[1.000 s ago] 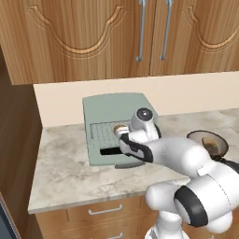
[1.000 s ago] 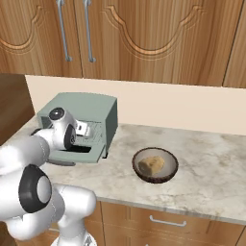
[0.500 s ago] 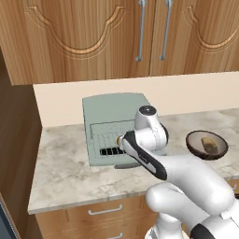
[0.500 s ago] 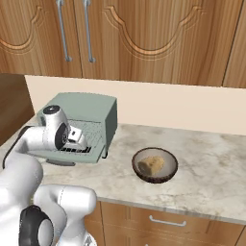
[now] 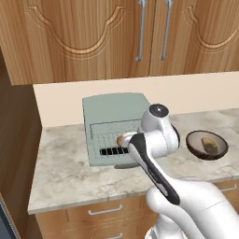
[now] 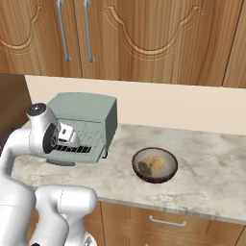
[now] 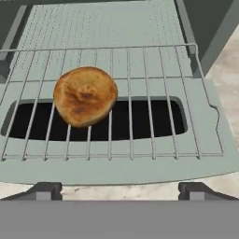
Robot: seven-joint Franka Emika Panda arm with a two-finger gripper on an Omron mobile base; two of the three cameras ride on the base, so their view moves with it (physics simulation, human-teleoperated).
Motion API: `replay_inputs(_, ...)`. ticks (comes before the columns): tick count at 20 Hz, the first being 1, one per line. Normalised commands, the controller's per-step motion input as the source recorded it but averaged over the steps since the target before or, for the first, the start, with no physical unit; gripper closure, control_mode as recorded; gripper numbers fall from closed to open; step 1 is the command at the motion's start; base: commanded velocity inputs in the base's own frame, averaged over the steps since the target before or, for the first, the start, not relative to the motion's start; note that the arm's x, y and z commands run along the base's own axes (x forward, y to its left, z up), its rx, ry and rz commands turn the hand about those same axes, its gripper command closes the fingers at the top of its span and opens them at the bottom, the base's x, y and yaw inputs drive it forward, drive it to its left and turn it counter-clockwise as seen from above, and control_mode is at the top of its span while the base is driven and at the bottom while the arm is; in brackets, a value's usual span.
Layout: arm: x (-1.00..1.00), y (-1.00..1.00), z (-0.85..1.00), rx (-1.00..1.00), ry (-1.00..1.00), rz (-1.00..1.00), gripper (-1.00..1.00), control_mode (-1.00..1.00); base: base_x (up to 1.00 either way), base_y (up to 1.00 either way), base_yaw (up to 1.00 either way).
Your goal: Pick up the heated bread from the toaster oven and place it in the bowl. Then move the bread bowl to the dining counter.
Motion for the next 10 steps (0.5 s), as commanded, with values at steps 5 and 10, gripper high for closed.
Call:
replay_inputs(5, 0.68, 0.49, 0.0, 0.02, -0.05, 0.01, -1.0, -1.0, 0.0, 0.0, 0.0)
replay_inputs(10, 0.67, 0.23, 0.0, 0.0, 0.0, 0.13, -1.0, -1.0, 0.0, 0.0, 0.0)
